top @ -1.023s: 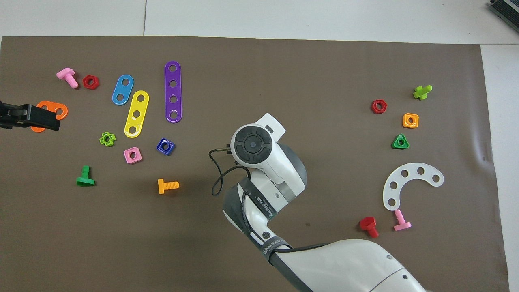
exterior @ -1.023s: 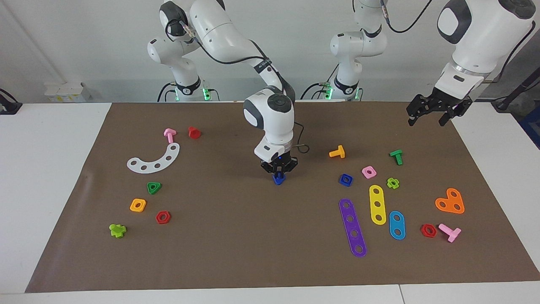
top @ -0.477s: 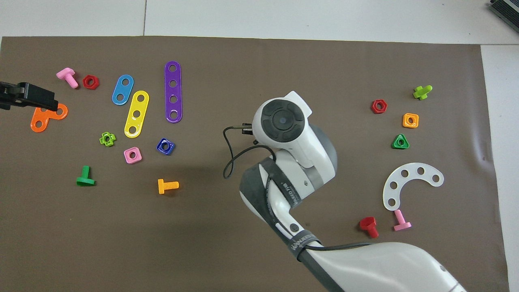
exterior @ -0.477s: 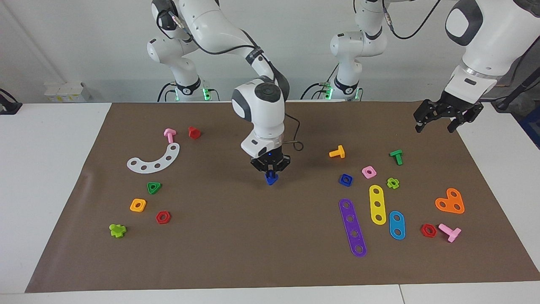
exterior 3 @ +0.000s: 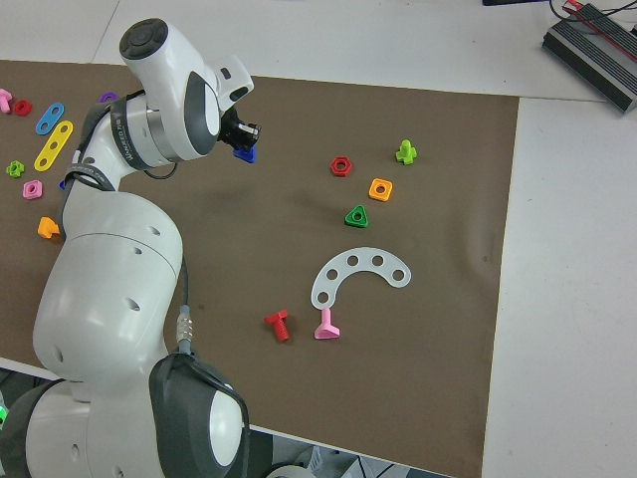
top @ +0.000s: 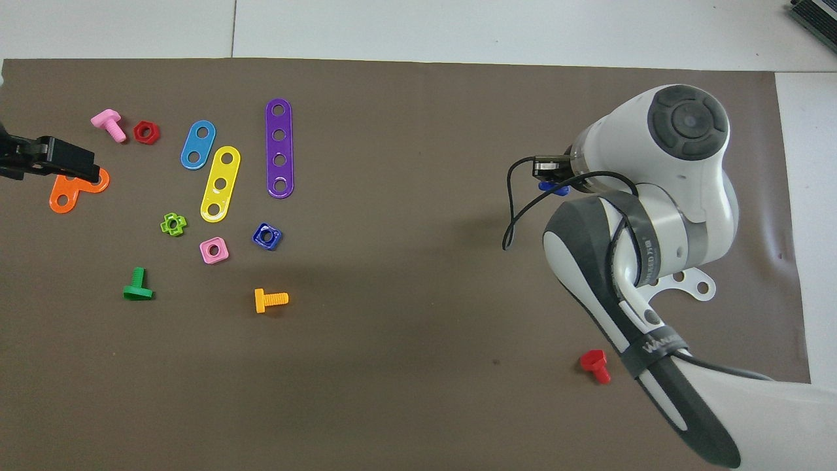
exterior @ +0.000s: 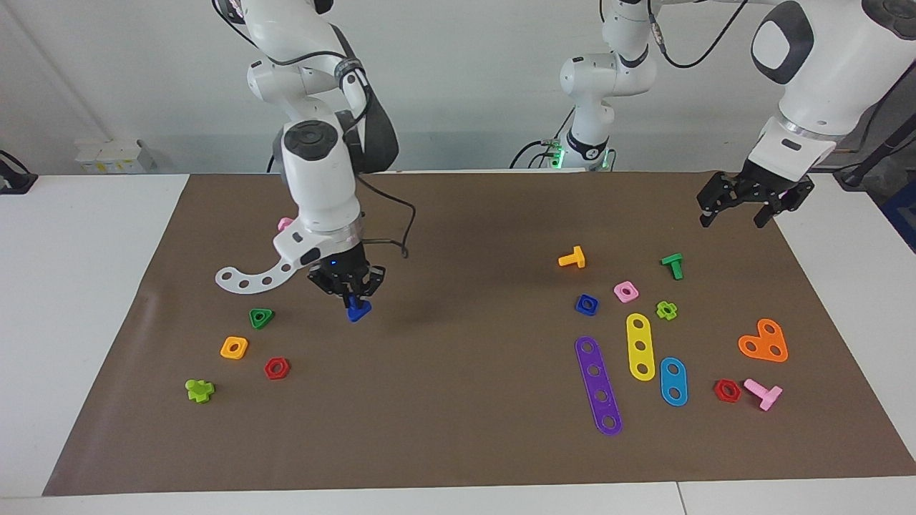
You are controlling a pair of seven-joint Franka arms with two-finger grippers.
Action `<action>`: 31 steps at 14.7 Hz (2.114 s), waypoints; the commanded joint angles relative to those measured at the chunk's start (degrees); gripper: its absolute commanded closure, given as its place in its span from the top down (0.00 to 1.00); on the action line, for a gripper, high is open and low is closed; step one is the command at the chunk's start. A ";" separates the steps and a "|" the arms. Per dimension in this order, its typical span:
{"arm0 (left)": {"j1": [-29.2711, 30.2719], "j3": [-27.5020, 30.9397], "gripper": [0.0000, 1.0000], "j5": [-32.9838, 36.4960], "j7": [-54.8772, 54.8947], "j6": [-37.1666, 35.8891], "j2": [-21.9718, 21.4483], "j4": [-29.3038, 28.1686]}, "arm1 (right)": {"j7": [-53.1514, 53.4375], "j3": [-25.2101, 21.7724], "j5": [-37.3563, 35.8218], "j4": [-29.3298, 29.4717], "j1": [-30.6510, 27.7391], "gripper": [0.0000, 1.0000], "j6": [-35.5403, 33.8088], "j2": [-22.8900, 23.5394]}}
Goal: Unscrew and place screws in storage area
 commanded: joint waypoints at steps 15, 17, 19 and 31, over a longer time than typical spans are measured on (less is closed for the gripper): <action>0.48 0.06 1.00 -0.26 0.12 1.90 -3.16 -5.03 | -13.24 1.01 3.30 -23.40 -11.15 1.00 20.50 -3.84; 0.57 0.06 1.00 -0.26 0.12 1.90 -3.07 -5.03 | -12.89 0.83 3.21 -20.17 -10.80 1.00 18.06 -4.88; 0.57 0.06 1.00 -0.26 0.12 1.81 -3.07 -5.03 | -12.89 0.74 2.60 -13.77 -11.32 1.00 9.30 -6.03; 0.57 0.06 1.00 -0.26 0.12 1.81 -3.16 -5.03 | -12.71 1.09 1.90 10.79 -17.74 1.00 -34.25 -17.10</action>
